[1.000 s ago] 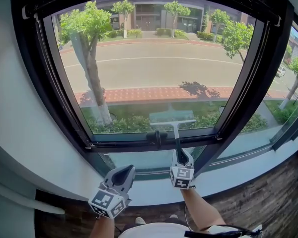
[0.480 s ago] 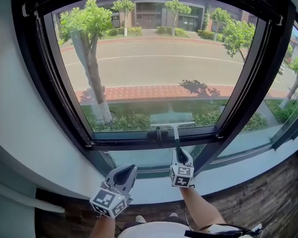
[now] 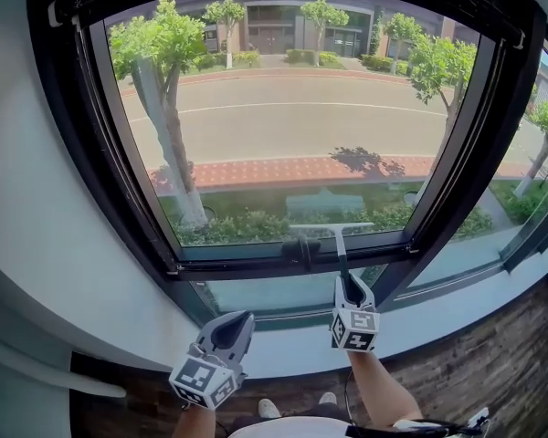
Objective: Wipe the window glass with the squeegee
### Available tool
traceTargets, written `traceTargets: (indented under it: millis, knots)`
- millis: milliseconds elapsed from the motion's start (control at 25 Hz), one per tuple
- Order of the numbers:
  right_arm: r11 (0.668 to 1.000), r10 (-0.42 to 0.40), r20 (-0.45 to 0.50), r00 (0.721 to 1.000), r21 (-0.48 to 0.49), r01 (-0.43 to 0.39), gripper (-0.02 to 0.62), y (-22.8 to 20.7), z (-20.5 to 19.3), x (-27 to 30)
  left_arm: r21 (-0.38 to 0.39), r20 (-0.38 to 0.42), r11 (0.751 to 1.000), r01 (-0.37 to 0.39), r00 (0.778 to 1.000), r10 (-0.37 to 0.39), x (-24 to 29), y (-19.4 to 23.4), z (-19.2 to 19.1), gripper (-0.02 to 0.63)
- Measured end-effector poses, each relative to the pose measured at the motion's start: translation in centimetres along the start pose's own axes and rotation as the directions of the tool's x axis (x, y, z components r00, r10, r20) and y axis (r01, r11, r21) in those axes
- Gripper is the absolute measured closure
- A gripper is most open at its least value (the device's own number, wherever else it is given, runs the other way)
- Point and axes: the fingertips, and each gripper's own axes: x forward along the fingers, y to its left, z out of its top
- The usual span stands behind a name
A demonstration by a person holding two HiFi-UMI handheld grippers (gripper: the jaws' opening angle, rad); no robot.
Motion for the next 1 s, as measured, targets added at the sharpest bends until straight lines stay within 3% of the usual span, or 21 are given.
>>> traceTargets:
  millis: [280,480,1000]
  knots:
    - [0.997,0.073,0.141,0.987,-0.015,-0.072,0.497,4.2,5.4,-5.6,-0.01,0.029,0.999,-0.046,0.998,0.046,-2.9,3.2,0.0,0.588]
    - [0.991,0.136,0.226,0.964,-0.048,-0.129,0.497,5.3,9.5,-7.9,-0.019,0.047,0.998,-0.06,0.997,0.061,-3.3,2.7,0.3,0.588]
    - [0.982,0.189,0.311,0.931,-0.042,-0.185,0.497,0.0,11.2,-12.5,0.031,0.029,0.989,-0.142,0.99,0.141,-1.9,-2.9,1.1,0.588]
